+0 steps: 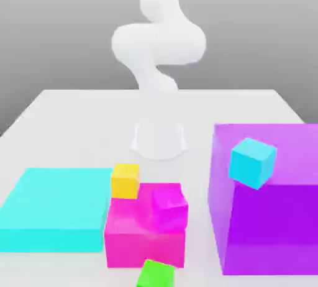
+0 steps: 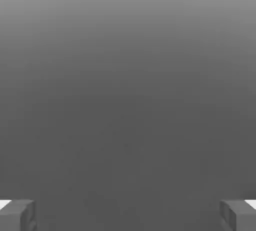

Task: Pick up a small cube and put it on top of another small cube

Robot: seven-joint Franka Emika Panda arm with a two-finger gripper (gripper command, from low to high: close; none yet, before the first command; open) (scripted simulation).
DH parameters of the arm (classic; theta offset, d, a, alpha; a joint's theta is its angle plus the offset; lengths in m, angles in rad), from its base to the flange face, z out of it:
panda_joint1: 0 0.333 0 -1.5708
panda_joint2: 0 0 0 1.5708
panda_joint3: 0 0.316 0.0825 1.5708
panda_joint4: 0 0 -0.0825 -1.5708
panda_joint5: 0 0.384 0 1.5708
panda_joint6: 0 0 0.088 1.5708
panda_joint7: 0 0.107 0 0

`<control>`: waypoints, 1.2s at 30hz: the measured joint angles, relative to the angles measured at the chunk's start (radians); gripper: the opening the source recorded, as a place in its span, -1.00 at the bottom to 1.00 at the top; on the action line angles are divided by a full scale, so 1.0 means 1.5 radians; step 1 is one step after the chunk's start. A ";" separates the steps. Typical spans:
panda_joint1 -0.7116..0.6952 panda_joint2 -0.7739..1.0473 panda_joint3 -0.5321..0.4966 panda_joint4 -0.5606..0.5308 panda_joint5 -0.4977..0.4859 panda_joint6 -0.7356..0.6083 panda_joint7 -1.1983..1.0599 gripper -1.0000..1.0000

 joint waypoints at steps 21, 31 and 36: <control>-0.045 0.511 0.035 -0.032 -0.042 0.171 0.162 0.00; -0.036 0.751 0.026 -0.027 -0.033 0.289 0.199 0.00; -0.034 0.774 0.022 -0.022 -0.035 0.308 0.200 -1.00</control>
